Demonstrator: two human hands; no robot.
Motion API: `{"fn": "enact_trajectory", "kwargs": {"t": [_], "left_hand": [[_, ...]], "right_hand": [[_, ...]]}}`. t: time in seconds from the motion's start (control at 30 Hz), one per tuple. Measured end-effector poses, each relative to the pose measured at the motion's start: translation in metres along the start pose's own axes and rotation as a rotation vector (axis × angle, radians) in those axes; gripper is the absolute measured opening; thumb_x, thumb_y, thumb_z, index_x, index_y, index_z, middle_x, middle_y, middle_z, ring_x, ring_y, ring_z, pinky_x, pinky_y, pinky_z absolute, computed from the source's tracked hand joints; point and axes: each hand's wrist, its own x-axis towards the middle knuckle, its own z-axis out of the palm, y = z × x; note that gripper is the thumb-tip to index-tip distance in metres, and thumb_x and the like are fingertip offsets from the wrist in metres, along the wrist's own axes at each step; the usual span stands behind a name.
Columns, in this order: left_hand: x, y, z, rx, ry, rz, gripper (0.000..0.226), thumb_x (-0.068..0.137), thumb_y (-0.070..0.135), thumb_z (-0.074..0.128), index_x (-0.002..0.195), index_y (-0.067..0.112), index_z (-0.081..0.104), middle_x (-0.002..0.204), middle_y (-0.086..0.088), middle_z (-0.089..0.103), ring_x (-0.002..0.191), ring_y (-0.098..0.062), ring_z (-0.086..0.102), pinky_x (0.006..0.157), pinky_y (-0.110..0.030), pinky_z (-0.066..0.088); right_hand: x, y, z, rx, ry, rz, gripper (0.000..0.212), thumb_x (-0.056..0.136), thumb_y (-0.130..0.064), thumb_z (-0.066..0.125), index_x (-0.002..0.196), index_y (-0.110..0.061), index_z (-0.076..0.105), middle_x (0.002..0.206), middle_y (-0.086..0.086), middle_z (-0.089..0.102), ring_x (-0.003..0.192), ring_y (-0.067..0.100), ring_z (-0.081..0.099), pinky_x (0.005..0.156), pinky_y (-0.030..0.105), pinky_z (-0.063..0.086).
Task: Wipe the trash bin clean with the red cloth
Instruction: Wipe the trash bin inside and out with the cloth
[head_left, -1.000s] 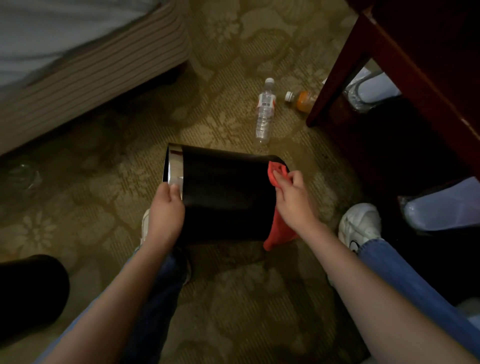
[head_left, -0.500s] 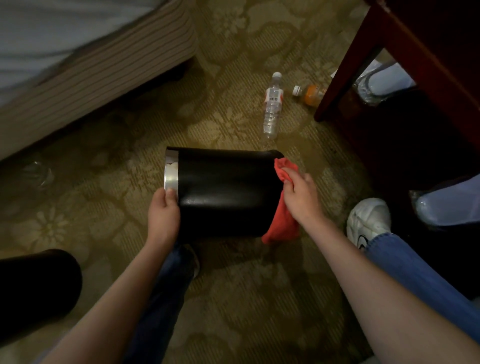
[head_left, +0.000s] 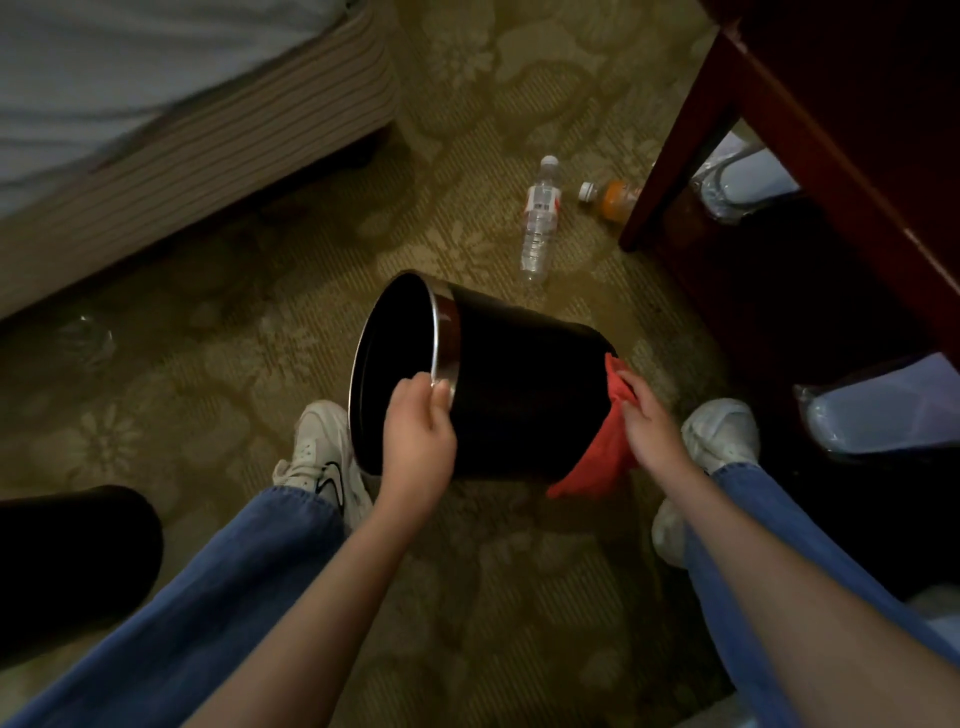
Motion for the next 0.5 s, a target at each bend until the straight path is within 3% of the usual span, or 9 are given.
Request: {"fn": "enact_trajectory", "kwargs": {"t": [0.07,0.13,0.23,0.37,0.5], "left_hand": [[-0.002,0.003,0.004,-0.007,0.018,0.019,0.024,0.098,0.015,0.041,0.076,0.009,0.047,0.077,-0.007,0.046,0.067,-0.013,0.043,0.06,-0.016,0.033],[-0.007,0.0,0.005,-0.053,0.031,-0.009,0.024,0.098,0.017,0.041,0.081,0.003,0.051,0.08,-0.013,0.05,0.07,-0.019,0.048,0.064,-0.024,0.038],[-0.022,-0.014,0.004,-0.176,0.005,-0.124,0.024,0.1,0.021,0.038,0.088,0.007,0.054,0.085,-0.016,0.056,0.076,-0.028,0.055,0.068,-0.04,0.047],[-0.029,-0.048,-0.012,-0.242,0.039,-0.338,0.026,0.101,0.024,0.035,0.097,0.007,0.055,0.093,-0.018,0.059,0.086,-0.031,0.059,0.079,-0.046,0.049],[-0.023,-0.086,-0.035,-0.271,0.006,-0.54,0.023,0.101,0.024,0.035,0.093,0.015,0.054,0.103,-0.024,0.06,0.098,-0.036,0.059,0.09,-0.052,0.047]], "right_hand": [[-0.003,-0.001,-0.007,0.067,0.032,0.032,0.038,0.101,-0.019,0.035,0.137,-0.029,0.041,0.14,0.001,0.045,0.124,0.022,0.047,0.103,0.041,0.04],[-0.004,-0.005,-0.016,0.044,0.07,0.027,0.036,0.1,-0.021,0.035,0.134,-0.031,0.042,0.136,-0.001,0.049,0.121,0.022,0.049,0.101,0.04,0.041],[-0.002,-0.015,-0.022,-0.169,0.095,-0.063,0.037,0.099,-0.023,0.035,0.134,-0.034,0.04,0.136,0.001,0.049,0.121,0.024,0.048,0.101,0.041,0.04],[-0.009,-0.023,0.0,-0.416,0.052,-0.329,0.042,0.099,-0.02,0.036,0.14,-0.032,0.036,0.133,0.003,0.048,0.115,0.021,0.05,0.089,0.03,0.041],[-0.021,-0.032,0.038,-0.727,0.091,-0.443,0.047,0.098,-0.025,0.036,0.145,-0.026,0.029,0.123,0.011,0.046,0.102,0.027,0.052,0.08,0.034,0.046]]}}
